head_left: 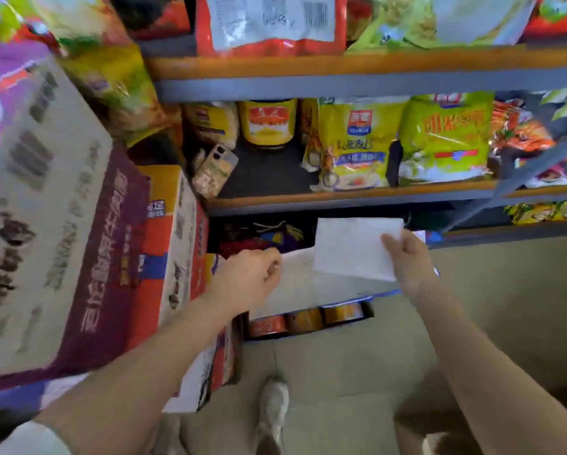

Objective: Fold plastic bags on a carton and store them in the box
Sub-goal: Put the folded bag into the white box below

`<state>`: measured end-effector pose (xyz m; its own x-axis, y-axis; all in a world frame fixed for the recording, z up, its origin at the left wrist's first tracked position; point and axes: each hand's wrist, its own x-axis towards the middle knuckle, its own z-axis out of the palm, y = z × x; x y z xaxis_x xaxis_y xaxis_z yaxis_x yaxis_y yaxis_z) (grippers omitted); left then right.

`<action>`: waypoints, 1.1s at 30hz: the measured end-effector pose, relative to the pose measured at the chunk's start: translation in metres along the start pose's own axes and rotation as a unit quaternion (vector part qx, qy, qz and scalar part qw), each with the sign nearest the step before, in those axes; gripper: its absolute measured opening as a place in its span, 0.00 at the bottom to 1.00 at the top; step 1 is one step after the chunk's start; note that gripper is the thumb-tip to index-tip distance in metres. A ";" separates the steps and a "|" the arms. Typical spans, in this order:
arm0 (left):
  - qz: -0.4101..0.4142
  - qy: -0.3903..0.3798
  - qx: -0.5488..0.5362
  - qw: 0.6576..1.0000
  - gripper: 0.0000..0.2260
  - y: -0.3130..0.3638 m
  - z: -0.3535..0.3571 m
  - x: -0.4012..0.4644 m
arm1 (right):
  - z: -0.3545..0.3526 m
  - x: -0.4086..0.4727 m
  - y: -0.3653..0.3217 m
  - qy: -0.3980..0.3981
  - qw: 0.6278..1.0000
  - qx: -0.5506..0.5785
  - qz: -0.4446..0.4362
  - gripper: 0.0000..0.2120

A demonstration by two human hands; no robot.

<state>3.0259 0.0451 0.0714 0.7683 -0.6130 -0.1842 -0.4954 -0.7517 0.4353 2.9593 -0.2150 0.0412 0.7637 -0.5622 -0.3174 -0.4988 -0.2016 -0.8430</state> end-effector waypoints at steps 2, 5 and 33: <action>-0.019 -0.008 0.014 1.000 0.07 -0.011 0.028 0.033 | 0.009 0.035 0.041 -0.010 0.996 -0.050 0.067 0.13; -0.015 0.008 0.010 1.000 0.08 -0.027 0.070 0.080 | 0.033 0.087 0.100 -0.061 0.984 -0.094 0.139 0.23; -0.025 0.087 0.004 0.996 0.15 -0.035 0.071 0.119 | 0.067 0.119 0.060 -0.247 0.922 -0.296 0.022 0.14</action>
<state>3.1055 -0.0190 -0.0285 0.8507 -0.5233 -0.0501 -0.4568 -0.7831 0.4221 3.0473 -0.2404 -0.0764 0.7581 -0.1765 -0.6278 -0.5586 -0.6726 -0.4854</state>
